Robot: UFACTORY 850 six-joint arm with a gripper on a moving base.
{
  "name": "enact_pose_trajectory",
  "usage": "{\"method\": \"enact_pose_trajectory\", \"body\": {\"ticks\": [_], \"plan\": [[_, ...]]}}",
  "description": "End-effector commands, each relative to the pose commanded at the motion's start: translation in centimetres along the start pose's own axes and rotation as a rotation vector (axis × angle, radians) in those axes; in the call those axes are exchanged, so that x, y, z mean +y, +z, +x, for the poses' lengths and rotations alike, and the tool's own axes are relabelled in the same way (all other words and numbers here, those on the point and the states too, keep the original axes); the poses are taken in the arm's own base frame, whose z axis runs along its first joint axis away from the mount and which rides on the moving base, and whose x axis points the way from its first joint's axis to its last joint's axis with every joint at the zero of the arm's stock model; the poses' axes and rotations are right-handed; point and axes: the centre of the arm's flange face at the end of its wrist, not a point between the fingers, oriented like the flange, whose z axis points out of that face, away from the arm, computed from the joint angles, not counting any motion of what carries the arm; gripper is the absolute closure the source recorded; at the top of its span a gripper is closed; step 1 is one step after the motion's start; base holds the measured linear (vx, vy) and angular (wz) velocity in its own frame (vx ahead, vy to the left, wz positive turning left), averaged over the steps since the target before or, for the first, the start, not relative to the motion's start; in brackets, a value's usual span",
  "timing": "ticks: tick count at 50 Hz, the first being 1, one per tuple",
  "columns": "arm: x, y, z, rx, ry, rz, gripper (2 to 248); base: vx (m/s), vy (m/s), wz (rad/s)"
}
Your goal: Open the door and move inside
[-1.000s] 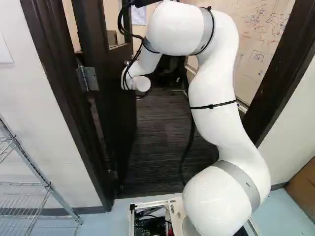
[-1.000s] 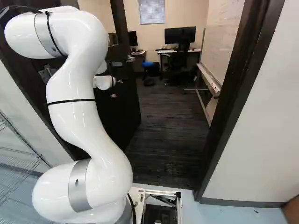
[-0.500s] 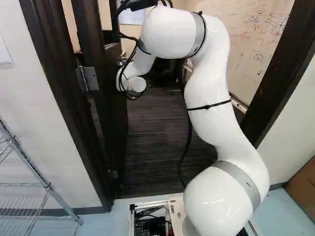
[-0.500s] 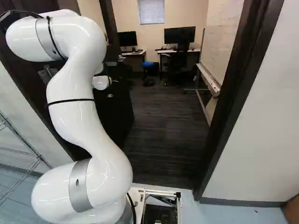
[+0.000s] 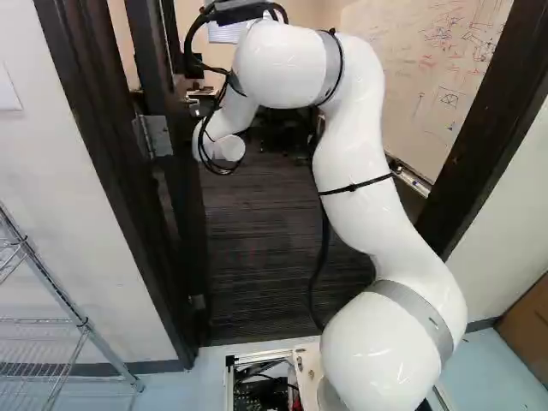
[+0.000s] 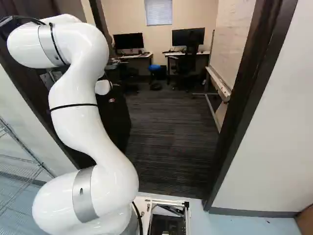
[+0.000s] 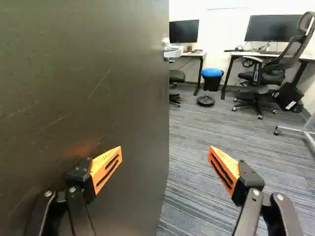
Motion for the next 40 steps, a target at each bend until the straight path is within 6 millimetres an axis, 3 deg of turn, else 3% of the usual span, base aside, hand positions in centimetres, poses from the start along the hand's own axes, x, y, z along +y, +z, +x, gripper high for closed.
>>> {"method": "enact_pose_trajectory", "body": {"ticks": [18, 40], "plan": [[0.1, 0.0, 0.0, 0.000, 0.000, -0.001, 3, 0.000, 0.000, 0.000], [3.0, -1.5, 0.1, -0.011, 0.010, -0.042, 3, 0.000, 0.000, 0.000]]}}
